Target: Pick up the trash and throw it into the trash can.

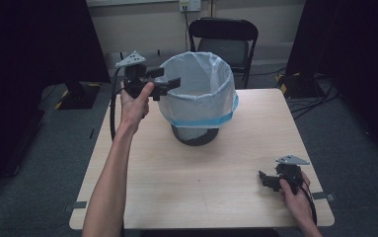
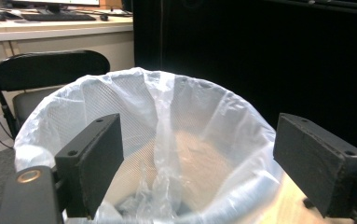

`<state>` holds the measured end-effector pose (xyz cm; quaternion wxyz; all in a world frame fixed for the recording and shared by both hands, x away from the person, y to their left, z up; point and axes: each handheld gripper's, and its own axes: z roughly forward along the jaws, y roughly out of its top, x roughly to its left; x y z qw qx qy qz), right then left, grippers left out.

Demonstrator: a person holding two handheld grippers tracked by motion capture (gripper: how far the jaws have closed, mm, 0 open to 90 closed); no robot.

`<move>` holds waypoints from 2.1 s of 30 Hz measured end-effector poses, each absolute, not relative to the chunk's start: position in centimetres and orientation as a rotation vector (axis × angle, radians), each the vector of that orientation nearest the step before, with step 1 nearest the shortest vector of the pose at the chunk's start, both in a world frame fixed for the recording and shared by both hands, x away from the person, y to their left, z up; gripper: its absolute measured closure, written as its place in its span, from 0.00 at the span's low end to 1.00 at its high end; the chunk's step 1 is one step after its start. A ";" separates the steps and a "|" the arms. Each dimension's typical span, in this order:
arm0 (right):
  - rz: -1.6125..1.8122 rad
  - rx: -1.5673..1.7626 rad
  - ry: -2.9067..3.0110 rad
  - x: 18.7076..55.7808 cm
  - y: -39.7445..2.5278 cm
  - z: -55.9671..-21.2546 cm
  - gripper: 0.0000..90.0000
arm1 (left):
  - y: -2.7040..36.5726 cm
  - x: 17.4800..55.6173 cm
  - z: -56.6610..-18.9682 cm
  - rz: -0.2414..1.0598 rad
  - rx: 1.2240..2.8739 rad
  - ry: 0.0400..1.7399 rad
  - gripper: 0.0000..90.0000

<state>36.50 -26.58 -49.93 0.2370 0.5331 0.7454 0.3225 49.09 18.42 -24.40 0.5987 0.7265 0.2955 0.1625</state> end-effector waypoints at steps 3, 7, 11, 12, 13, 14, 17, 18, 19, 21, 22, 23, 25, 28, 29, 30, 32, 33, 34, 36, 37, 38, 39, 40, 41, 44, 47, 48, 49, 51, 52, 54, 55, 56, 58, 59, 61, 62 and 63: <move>0.884 1.460 2.045 36.5 -26.6 -49.9 0.13 | 19.1 48.3 -24.5 0.364 1.683 0.690 0.17; 0.884 1.460 2.043 36.5 -26.6 -49.9 0.13 | 20.0 46.2 -25.1 0.407 1.743 0.711 0.18; 0.884 1.461 2.043 36.5 -26.6 -49.9 0.13 | 20.3 44.9 -25.6 0.477 1.789 0.707 0.18; 0.884 1.461 2.043 36.5 -26.6 -49.9 0.13 | 20.5 44.5 -25.7 0.477 1.797 0.705 0.18; 0.884 1.461 2.043 36.5 -26.6 -49.9 0.13 | 20.7 44.1 -25.9 0.476 1.798 0.700 0.18; 0.884 1.462 2.043 36.5 -26.6 -49.9 0.13 | 21.2 43.3 -26.3 0.485 1.793 0.706 0.18; 0.884 1.462 2.043 36.5 -26.6 -49.9 0.13 | 21.6 42.5 -26.9 0.473 1.796 0.702 0.18; 0.884 1.462 2.043 36.5 -26.6 -49.9 0.13 | 22.0 41.9 -27.5 0.451 1.796 0.695 0.17; 0.884 1.462 2.043 36.5 -26.6 -49.9 0.13 | 22.0 41.9 -27.5 0.451 1.796 0.695 0.17; 0.884 1.461 2.043 36.5 -26.6 -49.9 0.13 | 22.5 40.8 -28.4 0.479 1.795 0.712 0.17; 0.884 1.461 2.043 36.5 -26.6 -49.9 0.13 | 22.6 40.5 -28.7 0.489 1.797 0.719 0.17; 0.884 1.461 2.043 36.5 -26.6 -49.9 0.13 | 22.6 40.5 -28.7 0.489 1.797 0.719 0.18; 0.884 1.460 2.045 36.5 -26.6 -49.9 0.13 | 23.1 39.6 -29.7 0.490 1.809 0.727 0.18; 0.884 1.461 2.041 36.5 -26.6 -49.9 0.13 | 23.5 38.7 -30.8 0.511 1.826 0.735 0.18; 0.884 1.461 2.043 36.5 -26.6 -49.9 0.13 | 23.6 38.5 -31.2 0.503 1.828 0.740 0.18; 0.884 1.461 2.043 36.5 -26.6 -49.9 0.13 | 23.8 38.2 -31.6 0.504 1.828 0.747 0.18; 0.884 1.460 2.044 36.5 -26.6 -49.9 0.13 | 24.2 37.7 -32.5 0.513 1.829 0.762 0.18; 0.884 1.460 2.044 36.5 -26.6 -49.9 0.13 | 24.2 37.7 -32.5 0.513 1.829 0.762 0.18; 0.884 1.460 2.045 36.5 -26.6 -49.9 0.13 | 24.4 37.5 -33.0 0.516 1.833 0.771 0.18; 0.884 1.461 2.043 36.5 -26.6 -49.9 0.13 | 24.7 37.0 -33.9 0.516 1.834 0.787 0.18; 0.884 1.460 2.044 36.5 -26.6 -49.9 0.13 | 25.1 36.6 -34.8 0.528 1.833 0.804 0.18; 0.884 1.461 2.043 36.5 -26.6 -49.9 0.13 | 25.3 36.4 -35.2 0.532 1.839 0.816 0.18; 0.884 1.461 2.043 36.5 -26.6 -49.9 0.13 | 25.3 36.4 -35.2 0.532 1.839 0.816 0.18; 0.884 1.462 2.043 36.5 -26.6 -49.9 0.13 | 25.6 35.9 -36.2 0.529 1.843 0.836 0.18; 0.884 1.461 2.043 36.5 -26.6 -49.9 0.13 | 25.8 35.7 -36.7 0.536 1.847 0.847 0.18; 0.884 1.462 2.043 36.5 -26.6 -49.9 0.13 | 26.5 35.1 -38.4 0.522 1.848 0.887 0.18; 0.885 1.462 2.043 36.5 -26.6 -49.9 0.13 | 27.1 34.8 -39.5 0.516 1.851 0.928 0.18; 0.884 1.462 2.043 36.5 -26.6 -49.9 0.13 | 27.6 34.7 -40.6 0.519 1.875 0.953 0.18; 0.884 1.462 2.043 36.5 -26.6 -49.9 0.13 | 27.6 34.7 -40.6 0.519 1.875 0.953 0.18; 0.884 1.461 2.041 36.5 -26.6 -49.9 0.13 | 28.0 34.5 -41.5 0.510 1.878 0.977 0.18; 0.884 1.462 2.043 36.5 -26.6 -49.9 0.13 | 28.4 34.4 -42.3 0.511 1.892 0.994 0.18; 0.884 1.462 2.043 36.5 -26.6 -49.9 0.13 | 28.5 34.3 -42.8 0.510 1.900 1.006 0.18; 0.884 1.462 2.043 36.5 -26.6 -49.9 0.13 | 28.7 34.3 -43.1 0.506 1.909 1.013 0.18; 0.884 1.462 2.043 36.5 -26.6 -49.9 0.13 | 28.9 34.1 -43.9 0.494 1.910 1.031 0.18; 0.884 1.462 2.043 36.5 -26.6 -49.9 0.13 | 29.1 34.0 -44.7 0.490 1.911 1.059 0.18; 0.884 1.462 2.043 36.5 -26.6 -49.9 0.13 | 29.2 34.0 -45.1 0.489 1.923 1.070 0.18; 0.884 1.462 2.043 36.5 -26.6 -49.9 0.13 | 29.3 34.0 -46.0 0.479 1.948 1.094 0.18; 0.884 1.462 2.041 36.5 -26.6 -49.9 0.13 | 29.3 34.0 -46.4 0.474 1.960 1.106 0.18; 0.884 1.462 2.043 36.5 -26.6 -49.9 0.13 | 29.3 34.0 -46.8 0.474 1.972 1.114 0.18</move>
